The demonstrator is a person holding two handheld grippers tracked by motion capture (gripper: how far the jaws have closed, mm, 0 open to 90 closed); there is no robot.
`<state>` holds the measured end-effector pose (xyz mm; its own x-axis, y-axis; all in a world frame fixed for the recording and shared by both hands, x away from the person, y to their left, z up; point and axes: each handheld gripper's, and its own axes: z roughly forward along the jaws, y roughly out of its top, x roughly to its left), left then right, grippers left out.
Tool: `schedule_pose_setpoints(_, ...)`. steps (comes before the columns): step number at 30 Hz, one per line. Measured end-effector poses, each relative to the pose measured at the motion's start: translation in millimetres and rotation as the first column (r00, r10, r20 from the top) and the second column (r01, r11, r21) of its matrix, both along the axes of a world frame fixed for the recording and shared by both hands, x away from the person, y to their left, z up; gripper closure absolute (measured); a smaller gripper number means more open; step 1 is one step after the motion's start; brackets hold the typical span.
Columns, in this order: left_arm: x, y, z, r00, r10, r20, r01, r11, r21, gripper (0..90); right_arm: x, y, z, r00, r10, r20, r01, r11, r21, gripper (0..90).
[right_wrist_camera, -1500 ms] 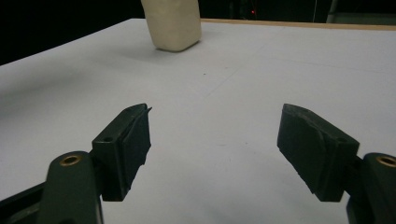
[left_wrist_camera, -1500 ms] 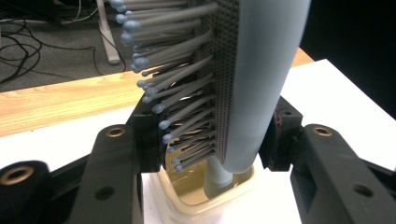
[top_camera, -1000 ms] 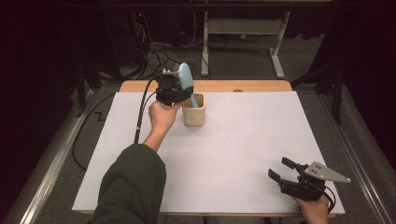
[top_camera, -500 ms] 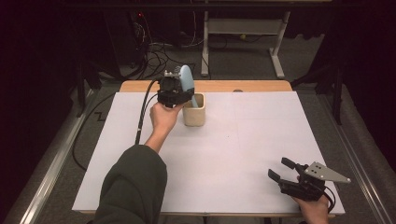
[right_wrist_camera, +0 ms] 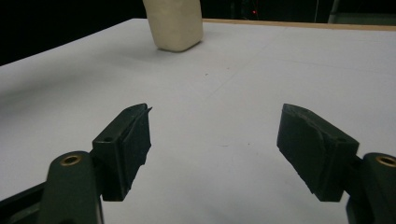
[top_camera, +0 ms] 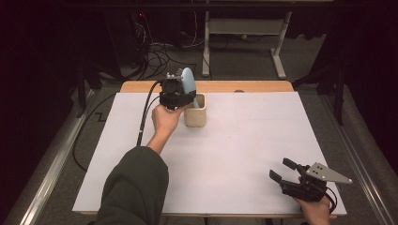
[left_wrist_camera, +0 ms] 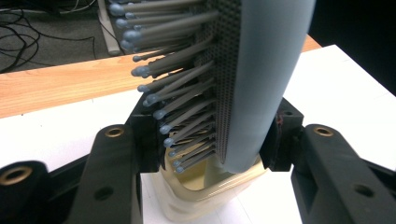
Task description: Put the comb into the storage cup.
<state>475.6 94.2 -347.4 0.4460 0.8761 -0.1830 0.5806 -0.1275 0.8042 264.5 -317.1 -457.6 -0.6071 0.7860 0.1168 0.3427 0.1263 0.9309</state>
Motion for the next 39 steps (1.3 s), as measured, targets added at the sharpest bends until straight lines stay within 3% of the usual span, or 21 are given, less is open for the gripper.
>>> schedule_pose_setpoints(22, 4.4, -6.4, -10.2, 0.9996, -0.002, -0.027, 0.003, 0.9995, 0.032, 50.9, 0.4, -0.1, -0.2, 1.0, 0.004, -0.003, -0.004, 1.0, 0.002, 26.1)
schedule_pose_setpoints(39, 4.8, -7.0, -10.9, 0.9998, 0.004, -0.018, -0.003, 0.999, 0.044, 49.4, 0.7, -0.3, -0.4, 1.0, 0.005, -0.003, -0.005, 1.0, -0.005, 26.3)
